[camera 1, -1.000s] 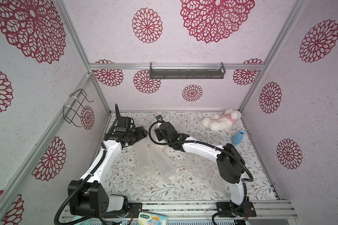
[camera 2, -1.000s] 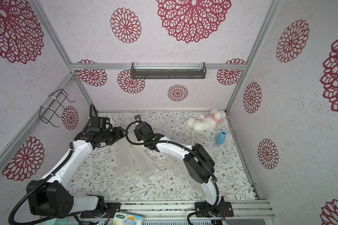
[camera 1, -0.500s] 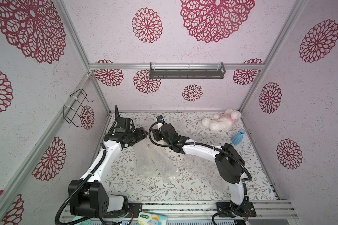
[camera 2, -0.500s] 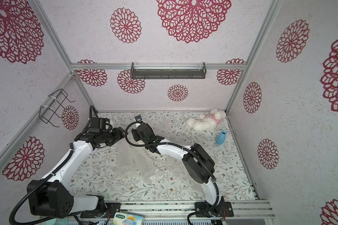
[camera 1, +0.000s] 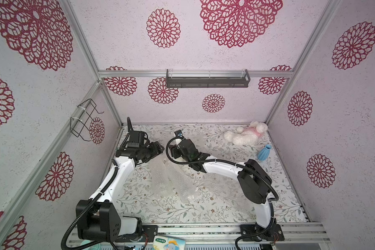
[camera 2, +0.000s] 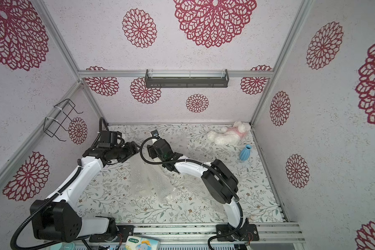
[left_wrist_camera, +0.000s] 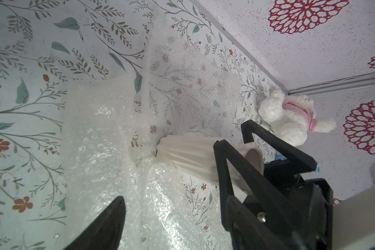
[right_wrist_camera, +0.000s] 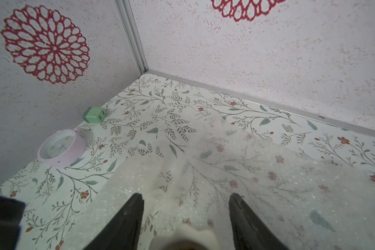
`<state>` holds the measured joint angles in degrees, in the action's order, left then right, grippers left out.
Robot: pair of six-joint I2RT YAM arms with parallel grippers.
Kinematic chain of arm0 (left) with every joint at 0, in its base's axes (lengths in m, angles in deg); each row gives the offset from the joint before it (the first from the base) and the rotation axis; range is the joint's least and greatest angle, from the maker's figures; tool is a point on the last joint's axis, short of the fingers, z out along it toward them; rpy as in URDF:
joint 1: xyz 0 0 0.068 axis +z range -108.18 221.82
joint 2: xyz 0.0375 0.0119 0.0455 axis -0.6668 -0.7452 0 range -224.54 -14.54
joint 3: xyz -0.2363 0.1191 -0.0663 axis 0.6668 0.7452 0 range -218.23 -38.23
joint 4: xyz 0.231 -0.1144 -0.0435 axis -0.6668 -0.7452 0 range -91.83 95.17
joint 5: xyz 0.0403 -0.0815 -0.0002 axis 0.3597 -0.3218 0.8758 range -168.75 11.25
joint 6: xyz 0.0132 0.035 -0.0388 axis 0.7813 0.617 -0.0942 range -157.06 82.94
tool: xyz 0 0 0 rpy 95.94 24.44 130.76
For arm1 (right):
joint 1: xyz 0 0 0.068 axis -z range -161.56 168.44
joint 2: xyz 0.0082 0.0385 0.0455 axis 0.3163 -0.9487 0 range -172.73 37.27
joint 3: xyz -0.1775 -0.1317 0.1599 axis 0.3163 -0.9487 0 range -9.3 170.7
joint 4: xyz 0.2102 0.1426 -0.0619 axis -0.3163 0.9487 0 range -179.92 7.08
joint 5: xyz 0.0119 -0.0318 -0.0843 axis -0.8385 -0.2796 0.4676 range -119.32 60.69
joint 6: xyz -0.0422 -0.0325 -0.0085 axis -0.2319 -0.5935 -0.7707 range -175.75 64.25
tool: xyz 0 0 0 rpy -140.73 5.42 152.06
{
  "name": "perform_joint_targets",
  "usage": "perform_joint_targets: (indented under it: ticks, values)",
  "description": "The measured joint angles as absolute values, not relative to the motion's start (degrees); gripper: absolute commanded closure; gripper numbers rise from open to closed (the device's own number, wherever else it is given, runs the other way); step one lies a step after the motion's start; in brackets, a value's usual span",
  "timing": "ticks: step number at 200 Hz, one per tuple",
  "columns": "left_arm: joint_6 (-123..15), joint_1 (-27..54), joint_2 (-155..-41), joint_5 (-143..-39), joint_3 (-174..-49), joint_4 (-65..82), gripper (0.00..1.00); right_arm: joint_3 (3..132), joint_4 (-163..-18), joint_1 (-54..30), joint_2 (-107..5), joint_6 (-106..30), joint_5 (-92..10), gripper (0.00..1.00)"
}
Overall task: Unwrap the vase from the bubble wrap
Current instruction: Pick up the vase from the bubble wrap.
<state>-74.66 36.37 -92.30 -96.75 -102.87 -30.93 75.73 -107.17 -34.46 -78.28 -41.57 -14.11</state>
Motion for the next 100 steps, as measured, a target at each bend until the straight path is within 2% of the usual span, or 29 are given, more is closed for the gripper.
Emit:
perform_joint_targets:
  ticks: [42,72,100]
  values:
    - [-74.81,36.37,-92.30,-97.34,-102.18,-30.36,0.24,73.53,-108.18,-34.46,-78.28,-41.51,-14.07,0.38]
    - [-74.81,36.37,-92.30,-97.53,-102.13,-30.23,0.23,72.63,-110.06,-34.29,-77.65,-42.12,-12.82,0.56]
    - [-74.81,36.37,-92.30,-97.56,-102.13,-30.21,0.23,72.19,-111.65,-34.01,-77.30,-42.12,-12.78,0.65]
